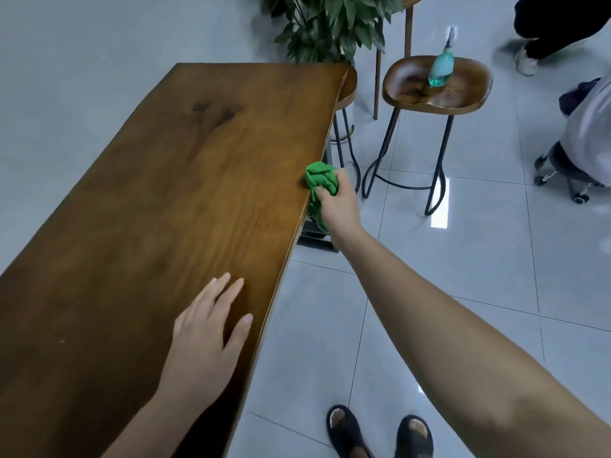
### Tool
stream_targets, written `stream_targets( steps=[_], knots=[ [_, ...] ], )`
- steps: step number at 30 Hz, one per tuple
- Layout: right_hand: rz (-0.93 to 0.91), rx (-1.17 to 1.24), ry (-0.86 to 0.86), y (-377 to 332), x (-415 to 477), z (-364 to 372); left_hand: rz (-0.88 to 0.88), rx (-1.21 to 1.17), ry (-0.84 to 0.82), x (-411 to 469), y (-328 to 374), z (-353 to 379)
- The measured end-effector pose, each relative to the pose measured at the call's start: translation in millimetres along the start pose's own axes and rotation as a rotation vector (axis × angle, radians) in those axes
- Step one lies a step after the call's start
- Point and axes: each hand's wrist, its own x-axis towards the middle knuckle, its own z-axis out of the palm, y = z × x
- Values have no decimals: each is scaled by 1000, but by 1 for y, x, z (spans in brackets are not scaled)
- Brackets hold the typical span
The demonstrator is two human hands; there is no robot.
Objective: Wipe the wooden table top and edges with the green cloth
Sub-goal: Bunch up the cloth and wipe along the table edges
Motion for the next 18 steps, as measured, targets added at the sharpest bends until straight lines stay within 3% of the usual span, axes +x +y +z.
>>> stream_targets(
  steps=[4,9,18],
  knots=[
    [-20,17,-19,26,-92,6,7,57,45,-27,-10,13],
    [-37,120,-162,60,-232,15,30,106,108,-32,-6,19],
    [136,226,-467,131,-403,18,14,65,115,-34,-1,18]
  ],
)
